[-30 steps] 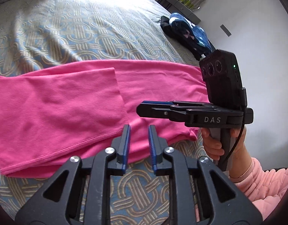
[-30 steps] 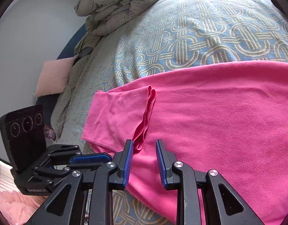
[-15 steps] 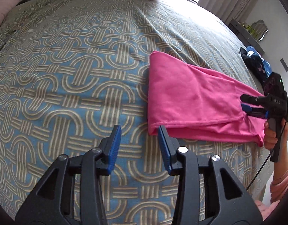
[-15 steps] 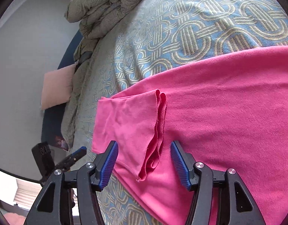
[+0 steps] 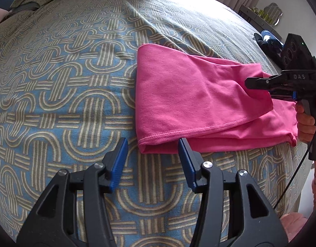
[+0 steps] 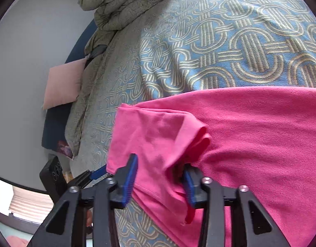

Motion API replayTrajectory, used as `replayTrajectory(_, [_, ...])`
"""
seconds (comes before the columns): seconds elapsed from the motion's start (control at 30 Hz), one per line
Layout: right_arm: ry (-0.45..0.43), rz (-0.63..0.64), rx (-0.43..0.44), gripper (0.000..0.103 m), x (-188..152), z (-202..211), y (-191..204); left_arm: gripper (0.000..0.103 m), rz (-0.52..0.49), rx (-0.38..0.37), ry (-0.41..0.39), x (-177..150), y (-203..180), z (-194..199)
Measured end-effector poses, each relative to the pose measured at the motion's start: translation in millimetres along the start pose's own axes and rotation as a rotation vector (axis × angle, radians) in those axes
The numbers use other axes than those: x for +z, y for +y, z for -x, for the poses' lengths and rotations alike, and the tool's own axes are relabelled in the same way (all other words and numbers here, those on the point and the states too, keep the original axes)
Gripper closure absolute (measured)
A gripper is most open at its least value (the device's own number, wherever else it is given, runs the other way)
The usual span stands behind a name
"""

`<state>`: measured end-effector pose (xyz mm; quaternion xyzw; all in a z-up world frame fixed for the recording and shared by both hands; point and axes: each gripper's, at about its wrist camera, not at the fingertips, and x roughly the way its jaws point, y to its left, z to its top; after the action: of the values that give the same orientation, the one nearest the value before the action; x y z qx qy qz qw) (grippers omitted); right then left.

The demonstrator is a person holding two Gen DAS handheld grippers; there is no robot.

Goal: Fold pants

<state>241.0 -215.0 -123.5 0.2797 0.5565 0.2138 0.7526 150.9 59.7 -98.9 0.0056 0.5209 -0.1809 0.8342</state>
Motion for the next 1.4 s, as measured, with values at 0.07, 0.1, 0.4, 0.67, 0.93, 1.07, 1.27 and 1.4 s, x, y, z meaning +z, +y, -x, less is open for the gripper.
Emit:
replayTrajectory(0.07, [-0.003, -0.019, -0.049, 0.099, 2.7, 0.0, 0.6, 0.051, -0.018, 0.001, -0.001, 0.8, -3.3, -0.3])
replayTrajectory(0.1, [-0.018, -0.020, -0.045, 0.099, 3.9, 4.5, 1.7, 0.050, -0.023, -0.002, -0.003, 0.7, -4.6, 0.1])
replayTrajectory(0.4, [-0.093, 0.038, 0.017, 0.099, 19.0, 34.7, 59.5, 0.027, 0.010, -0.014, -0.051, 4.5, -15.6, 4.3])
replayTrajectory(0.67, [-0.137, 0.117, 0.092, 0.099, 36.0, 48.3, 114.2, 0.027, 0.008, 0.157, -0.056, 19.1, -18.2, -11.9])
replayTrajectory(0.93, [-0.185, 0.100, 0.070, 0.099, 31.4, 70.2, 111.3, 0.035, 0.094, 0.230, -0.047, 9.5, 11.3, -7.1])
replayTrajectory(1.07, [-0.197, 0.048, 0.051, 0.100, 25.1, 79.7, 86.0, 0.037, 0.015, 0.285, -0.059, 2.8, -1.3, -3.3])
replayTrajectory(1.27, [-0.237, -0.047, 0.037, 0.100, 11.1, 100.6, 41.3, 0.039, -0.016, 0.295, -0.042, 3.2, -9.5, -3.8])
replayTrajectory(1.4, [-0.266, -0.091, 0.013, 0.100, -0.7, 114.1, 14.9, 0.039, -0.023, 0.244, -0.043, 0.2, -14.4, 1.3])
